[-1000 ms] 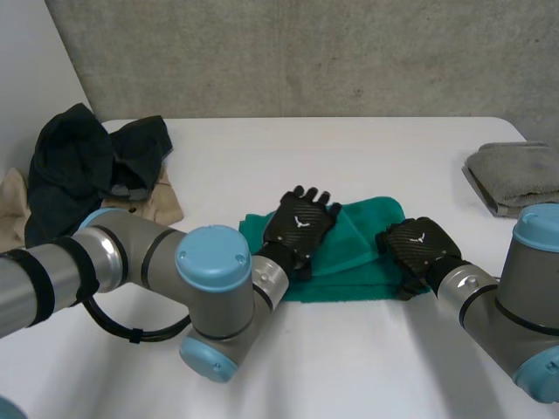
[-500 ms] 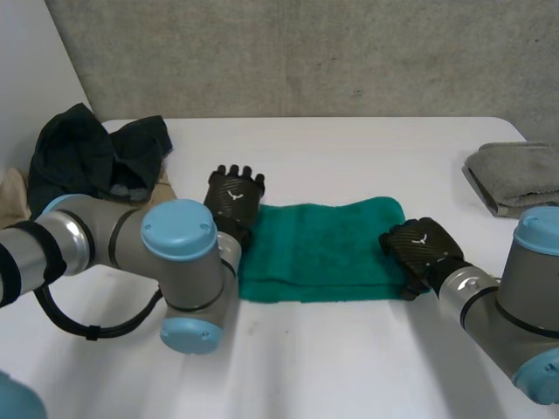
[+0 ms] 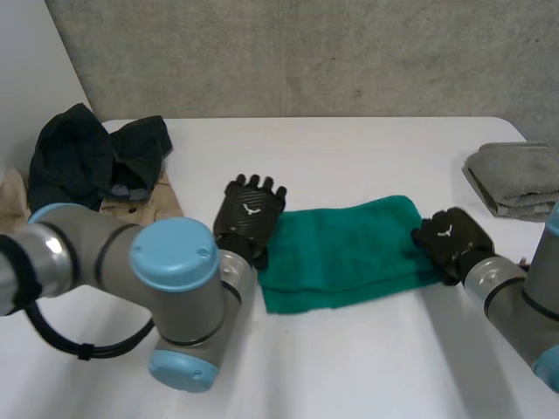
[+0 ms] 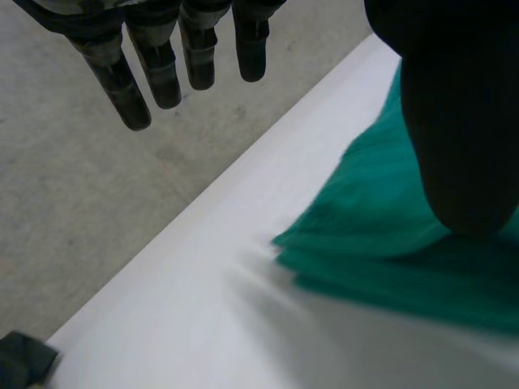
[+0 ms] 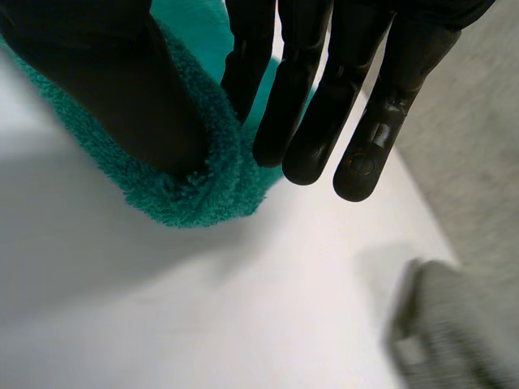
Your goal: Fold the laundry.
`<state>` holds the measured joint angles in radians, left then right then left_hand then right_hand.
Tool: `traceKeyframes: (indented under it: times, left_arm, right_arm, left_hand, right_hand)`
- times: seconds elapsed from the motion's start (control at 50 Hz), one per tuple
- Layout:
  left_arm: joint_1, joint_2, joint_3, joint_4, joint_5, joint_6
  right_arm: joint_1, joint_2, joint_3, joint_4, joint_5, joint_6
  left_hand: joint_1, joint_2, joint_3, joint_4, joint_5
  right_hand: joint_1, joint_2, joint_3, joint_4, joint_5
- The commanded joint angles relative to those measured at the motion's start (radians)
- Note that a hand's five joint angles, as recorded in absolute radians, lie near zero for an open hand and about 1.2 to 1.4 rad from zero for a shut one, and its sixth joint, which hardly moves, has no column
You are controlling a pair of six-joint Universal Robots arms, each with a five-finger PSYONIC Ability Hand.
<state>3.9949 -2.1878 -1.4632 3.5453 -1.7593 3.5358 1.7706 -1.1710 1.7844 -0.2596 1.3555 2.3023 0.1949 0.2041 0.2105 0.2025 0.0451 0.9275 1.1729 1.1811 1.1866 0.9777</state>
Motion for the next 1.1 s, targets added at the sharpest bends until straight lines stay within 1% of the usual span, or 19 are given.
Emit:
traceKeyframes:
  times: [0.02,0.06,0.08,0.14,0.16,0.24,0.3,0.32,0.36,0.38,0.42,0.5,0.54,0.62,0.68,0.76,0.86,0.94,1.1]
  left_arm:
    - [0.079,0.132,-0.114,0.000,0.003,-0.003]
    - [0.093,0.158,-0.134,0.000,0.003,-0.003]
    - [0.099,0.172,-0.141,0.000,0.001,-0.003]
    - [0.130,0.217,-0.169,0.000,0.001,-0.005]
    - [0.135,0.223,-0.177,0.000,0.001,-0.006]
    - [0.147,0.246,-0.201,0.000,0.001,-0.005]
    - [0.144,0.246,-0.209,0.000,0.003,-0.005]
    - [0.142,0.244,-0.209,0.001,0.003,-0.005]
    - [0.136,0.240,-0.200,0.006,0.006,-0.003]
    - [0.136,0.237,-0.195,0.006,0.009,-0.005]
    - [0.132,0.235,-0.180,0.009,0.024,-0.005]
    - [0.095,0.224,-0.117,0.012,0.055,-0.021]
    - [0.075,0.211,-0.088,0.012,0.061,-0.043]
    - [0.030,0.165,-0.016,0.003,0.064,-0.127]
    - [-0.003,0.116,0.040,-0.009,0.067,-0.199]
    - [-0.034,0.037,0.099,-0.071,0.067,-0.230]
    - [-0.036,-0.047,0.149,-0.184,0.057,-0.229]
    - [-0.033,-0.084,0.155,-0.264,0.052,-0.219]
    - [-0.026,-0.107,0.149,-0.301,0.047,-0.160]
  right_arm:
    - [0.090,-0.015,-0.097,-0.013,-0.013,-0.158]
    - [0.168,-0.007,-0.135,-0.020,-0.038,-0.158]
    - [0.243,0.002,-0.172,-0.027,-0.077,-0.158]
    - [0.338,0.043,-0.207,-0.030,-0.148,-0.159]
    - [0.380,0.082,-0.220,-0.024,-0.200,-0.158]
    - [0.452,0.155,-0.221,-0.020,-0.268,-0.165]
    - [0.481,0.183,-0.218,-0.018,-0.269,-0.158]
    - [0.483,0.182,-0.218,-0.018,-0.260,-0.155]
    - [0.484,0.176,-0.218,-0.016,-0.234,-0.143]
    - [0.484,0.168,-0.217,-0.016,-0.195,-0.108]
    - [0.484,0.154,-0.217,-0.018,-0.153,-0.039]
    - [0.408,0.027,-0.212,-0.012,-0.099,0.250]
    - [0.331,-0.043,-0.200,-0.010,-0.098,0.453]
    - [0.250,-0.090,-0.210,0.048,-0.104,0.729]
    - [0.213,-0.085,-0.241,0.120,-0.110,0.819]
    - [0.190,-0.024,-0.313,0.236,-0.110,0.809]
    - [0.198,0.147,-0.431,0.358,-0.101,0.676]
    - [0.198,0.243,-0.488,0.387,-0.099,0.616]
    - [0.198,0.355,-0.565,0.393,-0.088,0.576]
  left_hand:
    - [-0.020,-0.030,-0.036,-0.028,-0.045]
    - [-0.020,-0.030,-0.036,-0.028,-0.045]
    - [-0.020,-0.030,-0.036,-0.028,-0.045]
    - [-0.020,-0.030,-0.036,-0.028,-0.045]
    - [-0.020,-0.030,-0.036,-0.028,-0.045]
    - [-0.020,-0.030,-0.036,-0.028,-0.045]
    - [-0.020,-0.030,-0.036,-0.028,-0.045]
    - [-0.020,-0.030,-0.036,-0.028,-0.045]
    - [-0.020,-0.030,-0.036,-0.028,-0.045]
    - [-0.020,-0.030,-0.036,-0.028,-0.045]
    - [-0.020,-0.030,-0.036,-0.028,-0.045]
    - [-0.020,-0.030,-0.036,-0.028,-0.045]
    - [-0.020,-0.030,-0.036,-0.028,-0.045]
    - [-0.014,-0.023,-0.029,-0.021,-0.038]
    - [-0.005,-0.014,-0.021,-0.012,-0.030]
    - [-0.005,-0.014,-0.021,-0.012,-0.030]
    - [0.001,-0.008,-0.015,-0.007,-0.024]
    - [0.004,-0.005,-0.012,-0.004,-0.021]
    - [0.001,-0.008,-0.015,-0.007,-0.024]
  right_hand:
    - [0.469,0.223,0.215,0.210,0.244]
    - [0.469,0.223,0.215,0.210,0.244]
    - [0.469,0.223,0.215,0.210,0.244]
    - [0.469,0.223,0.215,0.210,0.244]
    - [0.469,0.223,0.215,0.210,0.244]
    - [0.469,0.223,0.215,0.210,0.244]
    - [0.469,0.223,0.215,0.210,0.244]
    - [0.397,0.152,0.144,0.138,0.172]
    - [-0.208,-0.454,-0.462,-0.467,-0.433]
    - [-0.627,-0.872,-0.881,-0.886,-0.852]
    - [-0.753,-0.998,-1.007,-1.012,-0.978]
    - [-0.753,-0.998,-1.007,-1.012,-0.978]
    - [-0.753,-0.998,-1.007,-1.012,-0.978]
    - [-0.753,-0.998,-1.007,-1.012,-0.978]
    - [-0.753,-0.998,-1.007,-1.012,-0.978]
    - [-0.753,-0.998,-1.007,-1.012,-0.978]
    - [-0.753,-0.998,-1.007,-1.012,-0.978]
    - [-0.753,-0.998,-1.007,-1.012,-0.978]
    - [-0.753,-0.998,-1.007,-1.012,-0.978]
